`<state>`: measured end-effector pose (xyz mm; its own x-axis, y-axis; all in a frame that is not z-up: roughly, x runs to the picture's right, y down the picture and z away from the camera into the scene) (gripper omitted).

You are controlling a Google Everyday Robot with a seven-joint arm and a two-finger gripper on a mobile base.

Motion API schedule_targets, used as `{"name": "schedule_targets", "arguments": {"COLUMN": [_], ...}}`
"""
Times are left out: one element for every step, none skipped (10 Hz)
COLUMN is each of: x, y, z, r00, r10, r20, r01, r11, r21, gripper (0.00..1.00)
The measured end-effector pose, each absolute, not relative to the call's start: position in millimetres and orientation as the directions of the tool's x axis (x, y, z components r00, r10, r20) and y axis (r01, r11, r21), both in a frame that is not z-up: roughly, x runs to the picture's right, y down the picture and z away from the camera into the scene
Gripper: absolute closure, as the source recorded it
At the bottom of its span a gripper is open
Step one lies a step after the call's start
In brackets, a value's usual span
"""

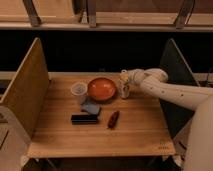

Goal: Stand the bottle upright

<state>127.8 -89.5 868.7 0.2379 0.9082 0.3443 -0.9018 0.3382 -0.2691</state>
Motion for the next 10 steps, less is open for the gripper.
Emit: {"name": "schedule_targets", "arguments": {"x": [127,126,125,124,123,122,120,119,117,116], "y": [-90,-92,-92,-93,-93,-91,-90,-88,-86,-86], "z": [868,867,867,866,865,866,865,866,866,866], "r00": [0.237,0.235,0.233,0.228,0.224,0.222,0.22,0.218,0.216,0.216], "r10": [0.91,0.911,0.912,0.914,0.915,0.917,0.919,0.921,0.923,0.923], "r20": [0.341,0.34,0.337,0.337,0.336,0.332,0.329,0.323,0.319,0.319], "r01": [-0.903,-0.904,-0.905,-0.906,-0.906,-0.906,-0.907,-0.907,-0.907,-0.907], "r11": [0.336,0.333,0.33,0.326,0.322,0.319,0.317,0.313,0.311,0.311], "r21": [-0.268,-0.268,-0.269,-0.271,-0.273,-0.277,-0.279,-0.282,-0.285,-0.286], "gripper": [0.57,0.46,0.36,0.25,0.2,0.2,0.2,0.2,0.2,0.2]}}
